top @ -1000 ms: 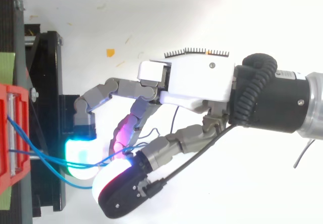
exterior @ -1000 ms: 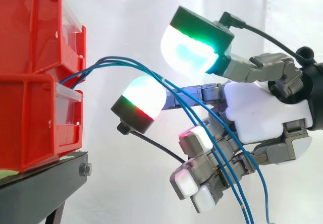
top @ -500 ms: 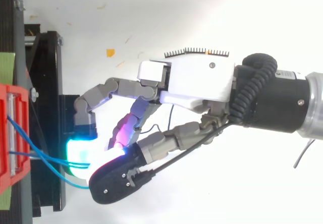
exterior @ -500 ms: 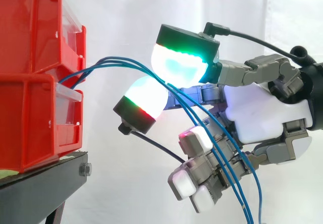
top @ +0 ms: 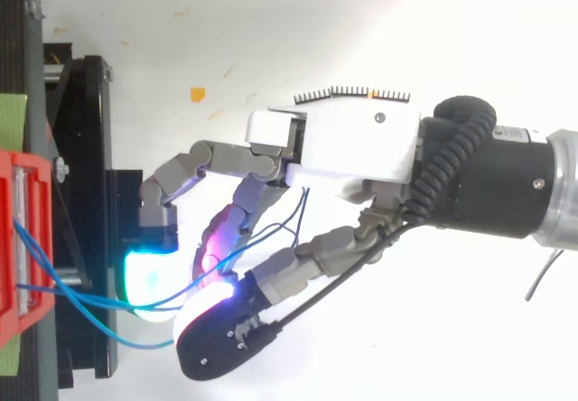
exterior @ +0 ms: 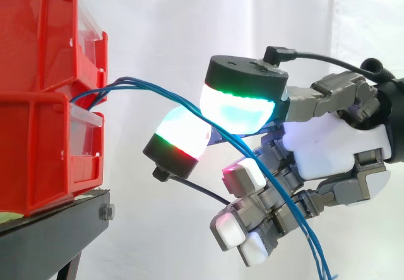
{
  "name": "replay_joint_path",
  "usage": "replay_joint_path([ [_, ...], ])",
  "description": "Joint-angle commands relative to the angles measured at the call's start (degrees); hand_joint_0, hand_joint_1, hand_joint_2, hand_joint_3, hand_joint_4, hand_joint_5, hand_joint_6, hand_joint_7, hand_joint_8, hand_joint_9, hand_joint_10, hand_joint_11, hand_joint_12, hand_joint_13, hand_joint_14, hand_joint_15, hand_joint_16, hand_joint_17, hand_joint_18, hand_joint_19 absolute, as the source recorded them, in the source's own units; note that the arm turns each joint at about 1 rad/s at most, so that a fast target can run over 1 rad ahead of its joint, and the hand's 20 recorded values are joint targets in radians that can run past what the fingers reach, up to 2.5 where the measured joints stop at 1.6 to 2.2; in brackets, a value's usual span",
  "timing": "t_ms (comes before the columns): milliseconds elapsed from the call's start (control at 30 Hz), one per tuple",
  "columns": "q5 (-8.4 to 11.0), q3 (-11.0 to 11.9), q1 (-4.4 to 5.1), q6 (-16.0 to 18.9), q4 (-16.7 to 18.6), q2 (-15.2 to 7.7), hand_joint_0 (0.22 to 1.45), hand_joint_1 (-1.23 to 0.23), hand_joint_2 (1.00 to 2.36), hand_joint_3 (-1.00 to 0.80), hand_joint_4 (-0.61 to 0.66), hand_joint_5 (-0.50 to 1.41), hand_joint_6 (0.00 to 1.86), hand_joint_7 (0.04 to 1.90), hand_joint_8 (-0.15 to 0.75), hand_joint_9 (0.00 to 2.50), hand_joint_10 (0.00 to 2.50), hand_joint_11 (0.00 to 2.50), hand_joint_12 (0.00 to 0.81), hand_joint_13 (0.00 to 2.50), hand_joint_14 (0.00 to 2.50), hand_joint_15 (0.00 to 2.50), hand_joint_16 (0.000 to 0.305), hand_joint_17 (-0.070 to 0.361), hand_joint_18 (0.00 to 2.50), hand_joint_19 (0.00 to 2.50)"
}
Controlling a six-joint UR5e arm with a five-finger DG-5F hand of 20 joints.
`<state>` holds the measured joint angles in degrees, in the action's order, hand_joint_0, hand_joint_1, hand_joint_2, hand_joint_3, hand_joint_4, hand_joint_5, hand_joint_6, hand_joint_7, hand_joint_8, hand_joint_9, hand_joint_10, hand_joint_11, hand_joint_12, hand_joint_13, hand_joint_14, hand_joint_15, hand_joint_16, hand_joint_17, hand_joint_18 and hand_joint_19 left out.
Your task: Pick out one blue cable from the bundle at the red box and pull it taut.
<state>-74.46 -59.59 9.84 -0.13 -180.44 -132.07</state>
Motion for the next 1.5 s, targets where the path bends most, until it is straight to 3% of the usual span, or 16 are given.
replay_joint_path([
  [0, -0.16, 0.0, 0.0, 0.0, 0.0, 0.0, 0.74, -0.92, 1.0, -0.5, -0.15, -0.11, 0.92, 1.02, 0.256, 1.14, 0.03, 0.8, 0.352, 0.83, 0.02, 0.6, 0.047, 0.106, 0.69, 0.58],
  [233, -0.16, 0.0, 0.0, 0.0, 0.0, 0.1, 0.74, -0.94, 1.0, -0.5, -0.18, -0.09, 0.93, 1.13, 0.253, 1.19, 0.03, 0.81, 0.35, 0.86, 0.03, 0.59, 0.047, 0.105, 0.72, 0.56],
  [433, -0.25, 0.0, 0.0, 0.0, -0.6, 0.0, 0.7, -0.96, 1.0, -0.5, -0.2, -0.07, 0.93, 1.1, 0.244, 1.26, 0.03, 0.82, 0.339, 0.88, 0.02, 0.6, 0.046, 0.103, 0.73, 0.57],
  [633, -0.25, 0.0, -0.09, -0.1, -2.0, 0.8, 0.81, -0.98, 1.0, -0.5, -0.31, -0.1, 0.96, 1.22, 0.217, 1.22, 0.03, 0.85, 0.329, 0.91, 0.03, 0.6, 0.044, 0.098, 0.78, 0.53],
  [733, -0.25, 0.0, -0.09, -0.2, -3.2, 1.2, 0.89, -0.93, 1.0, -0.5, -0.35, -0.15, 0.98, 1.09, 0.192, 1.09, 0.03, 0.86, 0.319, 0.86, 0.03, 0.62, 0.043, 0.096, 0.67, 0.64],
  [800, -0.25, 0.0, -0.09, -0.2, -3.9, 1.5, 0.92, -0.91, 1.02, -0.25, -0.41, -0.18, 0.96, 0.83, 0.151, 0.87, 0.03, 0.83, 0.307, 0.82, 0.02, 0.66, 0.042, 0.095, 0.57, 0.76],
  [967, -0.25, 0.0, -0.18, -0.2, -4.2, 1.5, 0.93, -0.9, 1.02, -0.21, -0.38, -0.22, 0.94, 0.74, 0.135, 0.75, 0.03, 0.83, 0.292, 0.78, 0.03, 0.68, 0.043, 0.096, 0.55, 0.77],
  [1033, -0.25, 0.0, -0.18, -0.3, -4.2, 1.5, 0.92, -0.91, 1.01, -0.31, -0.36, -0.22, 0.94, 0.72, 0.139, 0.77, 0.03, 0.83, 0.293, 0.79, 0.03, 0.67, 0.042, 0.095, 0.57, 0.73],
  [1067, -0.25, 0.0, -0.18, -0.3, -4.2, 1.5, 0.87, -0.95, 1.0, -0.48, -0.32, -0.22, 0.93, 0.7, 0.151, 0.82, 0.03, 0.86, 0.297, 0.81, 0.02, 0.64, 0.043, 0.097, 0.68, 0.61],
  [1100, -0.25, 0.0, -0.18, -0.3, -4.2, 1.4, 0.82, -0.96, 1.0, -0.5, -0.3, -0.21, 0.93, 0.7, 0.16, 0.85, 0.03, 0.87, 0.309, 0.84, 0.03, 0.63, 0.044, 0.098, 0.73, 0.56],
  [1300, -0.25, 0.0, -0.18, -0.3, -4.2, 1.5, 0.57, -0.89, 1.0, -0.5, -0.2, -0.19, 0.92, 0.72, 0.21, 1.01, 0.03, 0.91, 0.346, 0.9, 0.03, 0.65, 0.047, 0.106, 0.76, 0.61],
  [1467, -0.25, 0.0, -0.18, -0.3, -4.2, 1.5, 0.51, -0.82, 1.0, -0.5, -0.2, -0.16, 0.91, 0.72, 0.231, 1.08, 0.03, 0.89, 0.363, 0.93, 0.02, 0.64, 0.05, 0.113, 0.8, 0.61],
])
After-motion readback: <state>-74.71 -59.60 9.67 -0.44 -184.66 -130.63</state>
